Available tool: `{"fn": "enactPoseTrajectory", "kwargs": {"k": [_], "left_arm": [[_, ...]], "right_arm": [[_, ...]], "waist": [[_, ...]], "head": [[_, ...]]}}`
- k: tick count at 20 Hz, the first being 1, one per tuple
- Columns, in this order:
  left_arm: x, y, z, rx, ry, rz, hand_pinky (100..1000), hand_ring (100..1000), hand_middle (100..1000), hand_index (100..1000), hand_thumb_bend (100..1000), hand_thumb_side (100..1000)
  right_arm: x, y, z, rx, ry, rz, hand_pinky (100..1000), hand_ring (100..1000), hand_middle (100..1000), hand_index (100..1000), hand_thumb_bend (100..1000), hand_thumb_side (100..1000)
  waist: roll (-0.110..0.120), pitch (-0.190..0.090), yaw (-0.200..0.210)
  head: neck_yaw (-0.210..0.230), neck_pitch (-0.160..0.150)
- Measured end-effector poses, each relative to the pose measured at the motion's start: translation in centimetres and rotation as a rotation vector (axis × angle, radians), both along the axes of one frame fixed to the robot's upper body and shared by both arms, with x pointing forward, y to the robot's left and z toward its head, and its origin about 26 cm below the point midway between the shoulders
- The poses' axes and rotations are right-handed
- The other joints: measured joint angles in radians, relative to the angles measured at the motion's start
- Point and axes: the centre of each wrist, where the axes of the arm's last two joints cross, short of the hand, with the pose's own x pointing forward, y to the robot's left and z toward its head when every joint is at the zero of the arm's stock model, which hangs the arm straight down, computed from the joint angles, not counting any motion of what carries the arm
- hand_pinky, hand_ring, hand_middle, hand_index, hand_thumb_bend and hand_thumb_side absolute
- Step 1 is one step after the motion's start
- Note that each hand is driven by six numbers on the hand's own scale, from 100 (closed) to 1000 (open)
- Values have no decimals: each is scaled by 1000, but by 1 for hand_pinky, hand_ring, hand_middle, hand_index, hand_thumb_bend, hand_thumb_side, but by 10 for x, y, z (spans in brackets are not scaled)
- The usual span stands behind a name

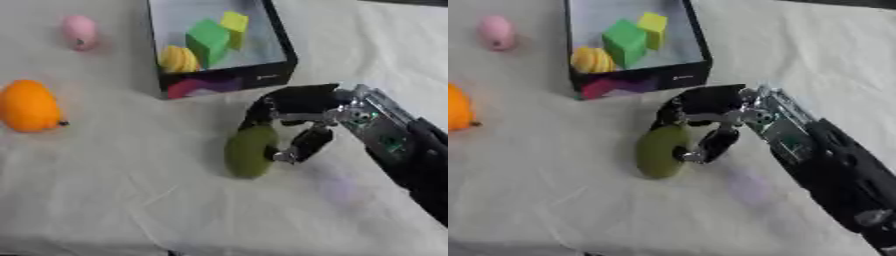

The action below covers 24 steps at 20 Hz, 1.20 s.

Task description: Pick up objects on the table and place them in the box.

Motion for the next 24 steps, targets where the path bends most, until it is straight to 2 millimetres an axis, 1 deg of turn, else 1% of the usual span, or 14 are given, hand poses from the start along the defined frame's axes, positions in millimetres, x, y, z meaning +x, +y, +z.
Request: {"fn": "enactPoseTrajectory", "kwargs": {"k": [1,2,3,4,5,6,10,15,21,24], "left_arm": [[0,0,0,0,0,0,983,772,643,671,126,901],[0,0,0,0,0,0,983,772,643,671,126,901],[0,0,0,0,0,0,983,772,643,671,125,897],[0,0,0,0,0,0,983,772,643,671,125,896],[0,0,0,0,0,0,983,772,643,672,129,898],[0,0,0,0,0,1,983,772,643,672,124,892],[-1,2,-1,0,3,7,983,772,643,672,123,889],[-2,3,-3,0,8,10,983,773,643,672,122,888],[-4,3,-4,0,13,12,984,774,643,672,122,890],[-4,3,-4,0,14,13,984,774,643,672,123,890]], "right_arm": [[-1,-1,0,12,9,2,772,678,559,726,100,283],[-3,-1,2,27,16,6,772,678,559,726,100,283],[-5,-1,4,42,22,12,745,637,529,701,100,285],[-7,-1,6,56,28,18,743,635,528,700,100,286],[-9,-2,10,67,30,24,731,621,517,689,100,328],[-12,-3,14,77,30,31,729,620,515,687,100,304],[-24,-8,36,109,8,65,714,602,496,666,100,311],[-38,-15,60,131,-26,101,693,571,462,625,100,286],[-47,-22,80,158,-57,125,694,572,463,625,100,282],[-50,-27,93,177,-94,139,696,575,466,627,100,270]], "waist": [[0,0,-3],[0,0,-6],[0,0,-8],[0,0,-10],[0,0,-11],[0,-1,-13],[0,-1,-22],[0,-6,-29],[0,-9,-30],[0,-10,-30]], "head": [[2,0],[3,0],[5,0],[6,0],[8,0],[9,0],[12,1],[14,1],[16,1],[16,1]]}}
